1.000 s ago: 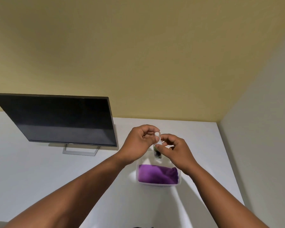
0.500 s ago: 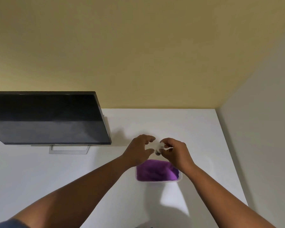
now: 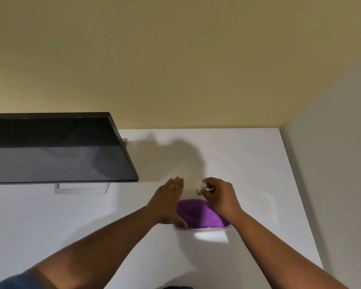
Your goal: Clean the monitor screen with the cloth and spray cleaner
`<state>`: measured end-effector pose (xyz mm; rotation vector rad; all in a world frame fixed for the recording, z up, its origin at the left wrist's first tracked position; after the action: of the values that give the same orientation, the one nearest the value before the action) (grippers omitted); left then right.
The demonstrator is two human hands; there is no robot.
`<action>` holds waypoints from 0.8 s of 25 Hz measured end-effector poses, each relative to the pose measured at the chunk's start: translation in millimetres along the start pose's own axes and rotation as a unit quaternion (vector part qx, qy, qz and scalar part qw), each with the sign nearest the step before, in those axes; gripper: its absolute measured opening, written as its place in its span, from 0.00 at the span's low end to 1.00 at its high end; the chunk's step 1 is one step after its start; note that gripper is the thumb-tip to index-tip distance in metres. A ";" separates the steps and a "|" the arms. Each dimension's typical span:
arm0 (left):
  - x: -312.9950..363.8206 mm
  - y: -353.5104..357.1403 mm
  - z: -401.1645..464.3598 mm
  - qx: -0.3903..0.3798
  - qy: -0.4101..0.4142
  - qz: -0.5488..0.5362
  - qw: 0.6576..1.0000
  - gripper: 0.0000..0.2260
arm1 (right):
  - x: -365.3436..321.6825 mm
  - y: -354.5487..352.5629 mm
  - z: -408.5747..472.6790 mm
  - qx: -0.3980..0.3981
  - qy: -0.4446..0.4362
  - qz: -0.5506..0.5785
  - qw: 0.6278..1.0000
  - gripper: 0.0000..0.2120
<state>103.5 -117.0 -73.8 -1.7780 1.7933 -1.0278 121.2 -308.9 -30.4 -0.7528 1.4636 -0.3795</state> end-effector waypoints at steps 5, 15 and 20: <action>0.8 2.1 0.8 0.002 0.008 -0.004 1.000 0.69 | 4.0 3.5 0.0 0.018 0.000 0.011 1.000 0.06; 2.7 -7.7 -2.9 0.019 0.000 0.000 1.000 0.66 | 5.9 1.4 -4.0 0.014 0.009 0.008 1.000 0.17; 8.7 -31.1 -31.2 0.059 0.000 -0.028 0.998 0.64 | -9.6 -12.3 -13.0 0.043 0.001 0.003 0.999 0.20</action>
<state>100.6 -116.2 -29.0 -1.7648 1.6568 -1.1312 110.1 -314.5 -14.3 -0.6795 1.4420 -0.4355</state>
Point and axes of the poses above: each hand's wrist, its own z-axis towards the middle knuckle, its own y-axis out of the palm, x = y × z, the point moved 6 cm from there along z, towards the middle knuckle, and after that the axes turned 13 degrees about -y, right-handed, at the moved point
